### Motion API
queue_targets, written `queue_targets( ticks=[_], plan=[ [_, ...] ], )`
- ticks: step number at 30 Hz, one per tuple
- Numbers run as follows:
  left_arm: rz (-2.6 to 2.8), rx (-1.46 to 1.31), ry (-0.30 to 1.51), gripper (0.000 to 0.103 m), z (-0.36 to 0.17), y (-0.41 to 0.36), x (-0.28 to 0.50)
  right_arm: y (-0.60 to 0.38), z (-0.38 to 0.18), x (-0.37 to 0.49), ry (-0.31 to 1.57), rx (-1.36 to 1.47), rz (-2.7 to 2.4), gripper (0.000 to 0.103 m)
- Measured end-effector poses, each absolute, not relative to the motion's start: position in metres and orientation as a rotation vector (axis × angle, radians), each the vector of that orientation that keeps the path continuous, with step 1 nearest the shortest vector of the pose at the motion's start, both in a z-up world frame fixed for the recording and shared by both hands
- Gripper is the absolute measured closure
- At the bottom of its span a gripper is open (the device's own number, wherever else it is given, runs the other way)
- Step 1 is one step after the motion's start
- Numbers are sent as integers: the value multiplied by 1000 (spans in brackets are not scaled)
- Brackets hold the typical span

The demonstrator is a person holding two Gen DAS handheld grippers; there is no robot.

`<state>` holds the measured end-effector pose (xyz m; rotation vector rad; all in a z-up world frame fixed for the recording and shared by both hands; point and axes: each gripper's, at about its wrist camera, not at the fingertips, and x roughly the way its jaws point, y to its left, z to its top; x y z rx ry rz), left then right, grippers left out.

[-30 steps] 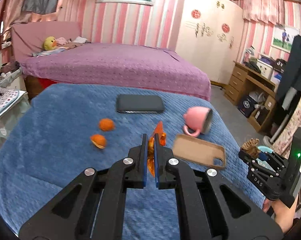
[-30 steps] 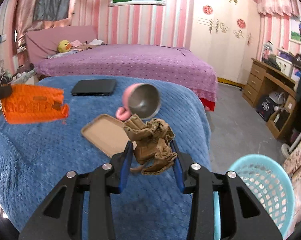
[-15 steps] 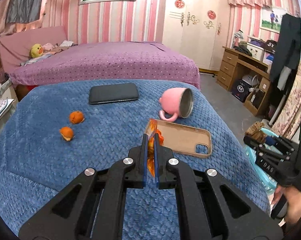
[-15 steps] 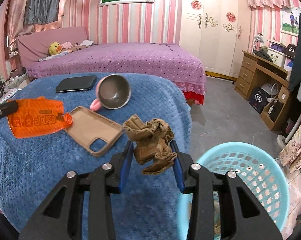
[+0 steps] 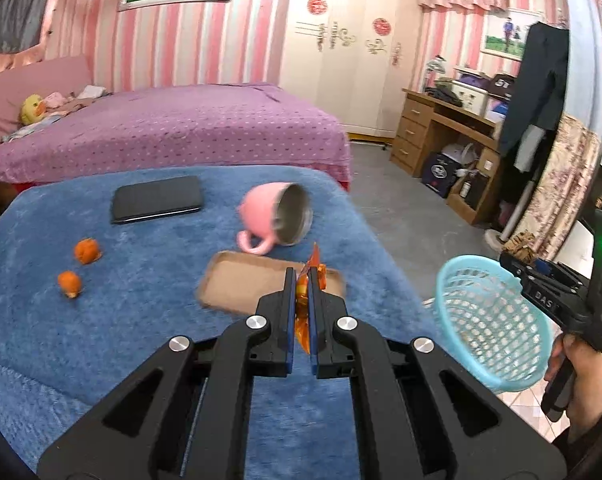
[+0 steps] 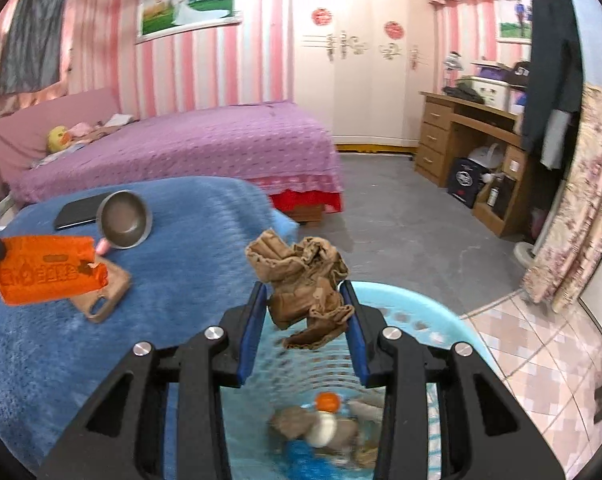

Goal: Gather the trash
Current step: 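Carry the brown paper over the basket with the right tool while the left tool carries the orange cloth, then open both tools over the basket, dropping the paper and orange cloth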

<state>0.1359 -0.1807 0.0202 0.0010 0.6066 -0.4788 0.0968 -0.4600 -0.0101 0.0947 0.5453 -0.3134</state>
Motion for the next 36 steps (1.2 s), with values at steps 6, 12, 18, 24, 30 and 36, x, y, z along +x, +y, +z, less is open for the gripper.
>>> queue_targets(
  ticks=[6,12,18,24,30,36],
  plan=[
    [-576,11,593,99,29,-235,117,-500,-16,83,549,147,-379,65],
    [-666,22,593,99,35,-286,98,-529,-24,69,553,180,-424,65],
    [-708,74,614,99,19,-328,85,-550,-30,58,554,204,-460,65],
    [-699,124,642,99,-13,-367,94,-559,-35,56,557,223,-474,65],
    [-673,147,654,57,-20,-390,102,-562,-40,52,563,225,-474,65],
    [-529,125,600,9,-19,-369,118,-565,-45,53,567,219,-483,65]
  ],
)
